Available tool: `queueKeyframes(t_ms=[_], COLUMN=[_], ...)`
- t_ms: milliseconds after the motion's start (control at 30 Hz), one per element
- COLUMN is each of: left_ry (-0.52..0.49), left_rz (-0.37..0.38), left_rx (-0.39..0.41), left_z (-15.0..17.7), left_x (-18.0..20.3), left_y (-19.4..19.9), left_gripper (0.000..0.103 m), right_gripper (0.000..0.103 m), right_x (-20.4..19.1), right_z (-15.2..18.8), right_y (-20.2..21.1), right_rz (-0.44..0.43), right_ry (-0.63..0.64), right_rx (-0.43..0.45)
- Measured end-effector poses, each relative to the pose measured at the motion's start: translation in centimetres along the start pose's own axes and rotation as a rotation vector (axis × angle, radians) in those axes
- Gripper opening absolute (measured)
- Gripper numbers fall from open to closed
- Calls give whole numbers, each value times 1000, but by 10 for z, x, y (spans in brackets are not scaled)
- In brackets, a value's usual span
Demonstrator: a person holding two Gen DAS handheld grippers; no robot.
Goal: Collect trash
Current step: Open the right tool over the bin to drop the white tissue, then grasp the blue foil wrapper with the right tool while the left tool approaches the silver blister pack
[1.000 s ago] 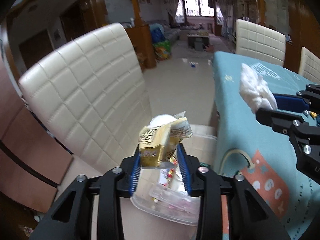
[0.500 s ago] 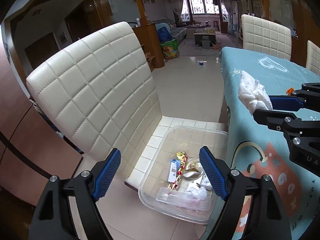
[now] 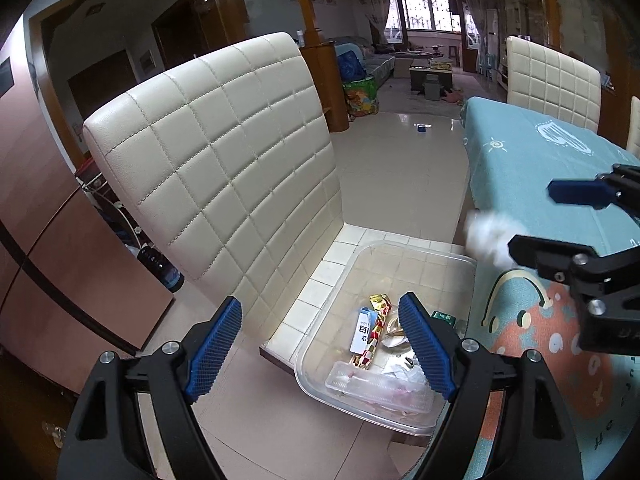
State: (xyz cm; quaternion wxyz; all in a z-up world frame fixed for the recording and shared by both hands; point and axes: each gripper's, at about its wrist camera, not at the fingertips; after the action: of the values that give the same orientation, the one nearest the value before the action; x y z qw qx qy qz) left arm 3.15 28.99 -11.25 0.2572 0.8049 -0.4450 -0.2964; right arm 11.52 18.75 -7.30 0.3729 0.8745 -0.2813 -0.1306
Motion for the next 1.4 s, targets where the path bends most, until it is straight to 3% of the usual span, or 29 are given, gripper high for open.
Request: queueKeyframes(t_ms=[267, 700, 1133, 1267, 1400], left_ry=[11, -116, -333, -397, -460], left_rz=[48, 171, 364, 431, 486], left_rx=[-2, 35, 77, 52, 14], left_z=[-8, -31, -57, -66, -70], left_x=[6, 94, 255, 314, 367], left_y=[4, 38, 70, 69, 60], left_gripper=[79, 79, 79, 79, 79], right_gripper=[73, 73, 73, 73, 73], right_x=[21, 98, 231, 267, 293], right_z=[10, 66, 172, 195, 209], right_y=[21, 87, 152, 157, 153], right_rz=[81, 214, 386, 440, 442], right_ry=[-11, -148, -435, -500, -536], right_rx=[14, 56, 21, -6, -27])
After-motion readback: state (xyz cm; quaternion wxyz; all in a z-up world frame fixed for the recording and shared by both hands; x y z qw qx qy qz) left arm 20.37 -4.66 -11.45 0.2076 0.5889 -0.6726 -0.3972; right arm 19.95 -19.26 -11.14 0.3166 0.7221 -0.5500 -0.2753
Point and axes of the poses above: each gripper's, at about its wrist camera, not at the fingertips, and y roughly against the way its jaws point, x to its right, z to its underside, and after that the axes turned 4 degrees about -z, right-handed
